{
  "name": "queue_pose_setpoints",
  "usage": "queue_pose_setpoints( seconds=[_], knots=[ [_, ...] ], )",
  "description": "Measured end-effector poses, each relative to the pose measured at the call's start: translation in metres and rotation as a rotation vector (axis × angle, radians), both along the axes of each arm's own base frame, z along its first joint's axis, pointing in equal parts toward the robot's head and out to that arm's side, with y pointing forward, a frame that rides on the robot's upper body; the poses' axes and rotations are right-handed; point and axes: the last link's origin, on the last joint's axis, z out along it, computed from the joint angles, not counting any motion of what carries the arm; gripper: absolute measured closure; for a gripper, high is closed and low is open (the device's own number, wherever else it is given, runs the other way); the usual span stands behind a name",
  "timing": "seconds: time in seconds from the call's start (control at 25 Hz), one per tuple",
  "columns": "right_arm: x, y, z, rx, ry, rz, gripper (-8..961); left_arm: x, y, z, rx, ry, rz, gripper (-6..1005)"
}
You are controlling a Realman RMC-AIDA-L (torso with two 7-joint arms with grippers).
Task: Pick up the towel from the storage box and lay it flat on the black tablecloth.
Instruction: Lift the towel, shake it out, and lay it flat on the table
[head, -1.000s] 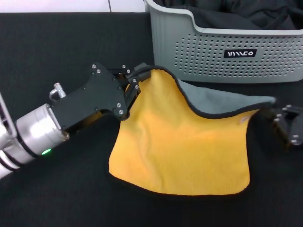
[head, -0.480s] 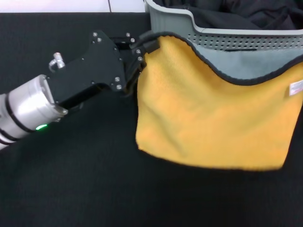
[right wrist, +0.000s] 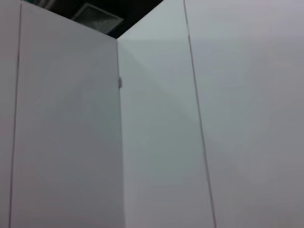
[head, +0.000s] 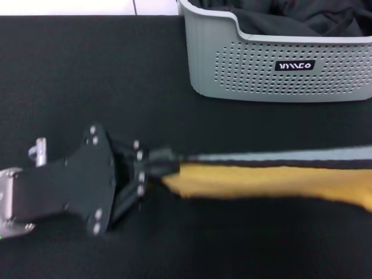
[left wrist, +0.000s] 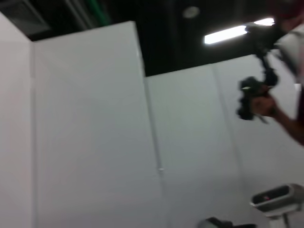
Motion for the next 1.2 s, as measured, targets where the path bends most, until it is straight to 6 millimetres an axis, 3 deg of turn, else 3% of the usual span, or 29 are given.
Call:
queue_pose_setpoints(
  seconds=[0.2, 0.32, 0.44, 0.76, 0.96, 1.2],
  knots=[
    [-0.002, -0.017, 0.008, -0.038, 0.032, -0.041, 926, 0.004, -0.02, 0.007, -0.101, 0.036, -0.051, 878],
    [-0.002, -0.012, 0.007, -0.072, 0.067, -0.044, 926, 0.002, -0.023, 0.011, -0.134, 0.052, -0.042, 875],
    [-0.001, 0.003, -0.007, -0.127, 0.085, -0.054, 926, -0.007, -0.018, 0.013, -0.135, 0.057, 0.019, 873],
    [0.02, 0.084, -0.084, -0.357, 0.128, -0.188, 926, -0.049, 0.035, -0.014, -0.096, 0.19, 0.368, 866],
    [0.024, 0.115, -0.092, -0.353, 0.148, -0.251, 927, -0.055, 0.063, -0.019, -0.068, 0.274, 0.469, 862],
    [0.027, 0.132, -0.091, -0.401, 0.178, -0.333, 927, -0.06, 0.085, -0.023, -0.057, 0.353, 0.557, 857]
  ],
)
